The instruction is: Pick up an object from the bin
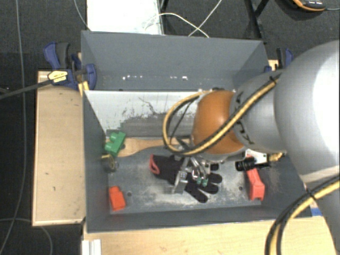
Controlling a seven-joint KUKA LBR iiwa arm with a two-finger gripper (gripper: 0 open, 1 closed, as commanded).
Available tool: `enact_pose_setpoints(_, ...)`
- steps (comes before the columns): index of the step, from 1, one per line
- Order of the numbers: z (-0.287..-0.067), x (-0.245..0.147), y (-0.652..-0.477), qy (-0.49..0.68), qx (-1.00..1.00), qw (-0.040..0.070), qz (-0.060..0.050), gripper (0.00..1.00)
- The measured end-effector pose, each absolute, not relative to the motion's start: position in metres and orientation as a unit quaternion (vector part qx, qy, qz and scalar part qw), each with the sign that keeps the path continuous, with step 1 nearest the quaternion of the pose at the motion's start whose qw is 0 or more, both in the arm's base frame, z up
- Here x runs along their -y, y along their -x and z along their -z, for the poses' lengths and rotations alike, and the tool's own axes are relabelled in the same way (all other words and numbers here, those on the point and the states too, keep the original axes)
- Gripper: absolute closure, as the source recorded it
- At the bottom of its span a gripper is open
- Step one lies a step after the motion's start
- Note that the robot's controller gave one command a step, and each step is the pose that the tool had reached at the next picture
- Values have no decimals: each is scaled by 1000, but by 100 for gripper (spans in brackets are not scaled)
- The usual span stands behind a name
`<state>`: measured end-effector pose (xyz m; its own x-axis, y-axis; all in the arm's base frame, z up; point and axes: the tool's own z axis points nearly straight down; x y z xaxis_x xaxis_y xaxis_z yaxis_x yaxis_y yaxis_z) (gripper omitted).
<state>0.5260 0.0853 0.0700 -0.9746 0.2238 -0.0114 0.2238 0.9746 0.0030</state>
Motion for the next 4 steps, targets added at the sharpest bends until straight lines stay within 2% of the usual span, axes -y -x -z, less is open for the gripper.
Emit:
enact_pose_setpoints(1,-71,-81,-521,-319,-948,0,0,100)
enact_pose_setpoints(2,-71,-81,-521,-318,-948,0,0,100)
enact_pose_setpoints(3,-87,-80,-518,-318,-948,-6,3,100)
enact_pose_setpoints(4,-125,-81,-520,-317,-948,-2,1,100)
